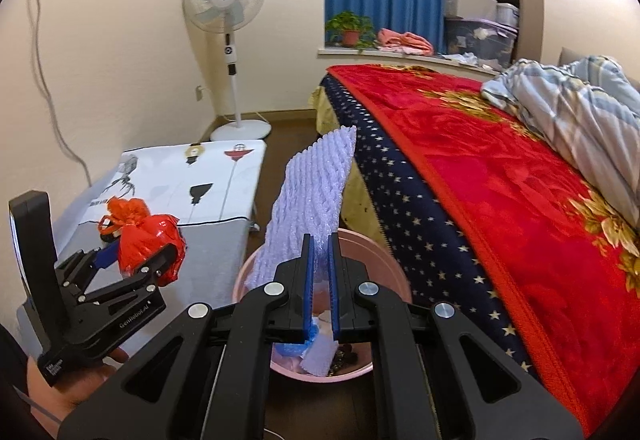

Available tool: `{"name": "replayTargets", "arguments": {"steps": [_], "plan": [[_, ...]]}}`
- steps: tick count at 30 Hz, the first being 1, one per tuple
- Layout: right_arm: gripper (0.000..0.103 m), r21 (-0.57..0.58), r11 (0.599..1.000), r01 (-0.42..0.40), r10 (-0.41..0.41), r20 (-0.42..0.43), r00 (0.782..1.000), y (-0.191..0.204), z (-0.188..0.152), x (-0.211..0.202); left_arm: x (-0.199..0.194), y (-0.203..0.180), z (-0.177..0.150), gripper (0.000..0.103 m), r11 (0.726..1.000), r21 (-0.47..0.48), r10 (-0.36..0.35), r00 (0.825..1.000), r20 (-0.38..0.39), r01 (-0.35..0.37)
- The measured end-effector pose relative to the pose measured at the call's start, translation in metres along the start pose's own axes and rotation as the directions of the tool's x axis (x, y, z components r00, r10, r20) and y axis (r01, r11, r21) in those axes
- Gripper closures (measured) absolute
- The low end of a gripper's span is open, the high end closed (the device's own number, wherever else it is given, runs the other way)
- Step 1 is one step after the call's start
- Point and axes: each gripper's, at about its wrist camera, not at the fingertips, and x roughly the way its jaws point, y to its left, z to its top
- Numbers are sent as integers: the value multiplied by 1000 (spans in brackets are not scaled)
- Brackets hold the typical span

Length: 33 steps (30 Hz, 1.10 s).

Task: Collect trash
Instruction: 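Carry the red bag and purple mesh over the pink bin and open both tools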

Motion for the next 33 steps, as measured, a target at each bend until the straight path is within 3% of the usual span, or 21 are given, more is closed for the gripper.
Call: {"name": "replayTargets", "arguments": {"steps": [14,33], "plan": [[96,4,997,83,-83,-53,995,-14,-7,26,37,-40,-2,39,995,68,-70,997,-36,73],[96,16,988,154,-151,-132,980,-26,-12,60,80,-58,-12,39,990,58,-120,988,-102,126]]}}
